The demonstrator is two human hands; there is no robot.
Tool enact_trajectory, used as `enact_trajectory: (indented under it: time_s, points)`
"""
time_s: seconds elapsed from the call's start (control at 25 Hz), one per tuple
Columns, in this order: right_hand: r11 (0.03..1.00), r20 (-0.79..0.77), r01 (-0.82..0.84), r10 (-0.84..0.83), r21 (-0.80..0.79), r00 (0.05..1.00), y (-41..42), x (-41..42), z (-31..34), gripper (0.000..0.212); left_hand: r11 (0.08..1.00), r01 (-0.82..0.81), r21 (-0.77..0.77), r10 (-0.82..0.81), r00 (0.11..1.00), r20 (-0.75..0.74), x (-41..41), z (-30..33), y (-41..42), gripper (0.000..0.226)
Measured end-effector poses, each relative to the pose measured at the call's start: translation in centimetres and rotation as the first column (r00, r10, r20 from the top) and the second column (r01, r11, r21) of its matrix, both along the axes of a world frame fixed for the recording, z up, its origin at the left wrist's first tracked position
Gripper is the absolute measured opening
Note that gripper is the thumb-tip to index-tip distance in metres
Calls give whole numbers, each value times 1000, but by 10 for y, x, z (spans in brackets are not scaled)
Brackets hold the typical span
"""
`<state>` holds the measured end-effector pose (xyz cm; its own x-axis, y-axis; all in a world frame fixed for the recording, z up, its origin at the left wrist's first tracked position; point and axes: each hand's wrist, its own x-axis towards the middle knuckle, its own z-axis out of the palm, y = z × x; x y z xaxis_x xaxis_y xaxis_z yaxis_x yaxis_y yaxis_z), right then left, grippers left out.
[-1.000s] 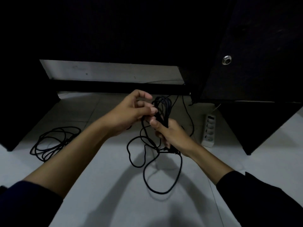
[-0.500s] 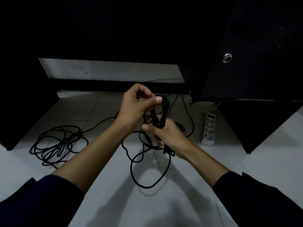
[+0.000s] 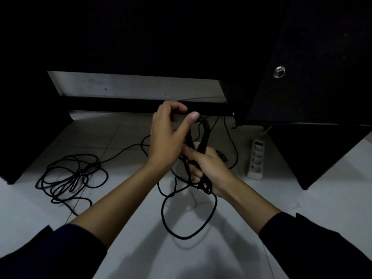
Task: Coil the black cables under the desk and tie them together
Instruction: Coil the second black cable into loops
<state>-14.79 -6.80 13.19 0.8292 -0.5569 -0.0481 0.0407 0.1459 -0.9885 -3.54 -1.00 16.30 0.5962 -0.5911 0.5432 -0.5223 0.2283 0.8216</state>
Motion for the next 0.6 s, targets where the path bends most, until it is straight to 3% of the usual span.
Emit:
enact_trajectory:
  time_s: [0.12,0.32,0.44,0.52,0.6]
  points:
    - [999,31,49,-49,5,998,-11,-1,3,18,987,128,96,-110,979,-172,-4,-15,9,25]
    - [988,78,157,-157,7,984,-24,-2,14,23,918,215,332,-234,972,18,2,-41,26,19]
    - [984,105,175,-178,33,978,-27,-3,21,22,903,184,388,-192,981,-17,16,-48,27,20]
    - [984,129,170,-175,52,976,-27,-3,24,22,823,88,561,-132,991,38,25,-56,25,24]
    - [985,152,165,-172,56,973,-28,-4,28,22,658,39,752,-126,990,59,31,-68,25,30]
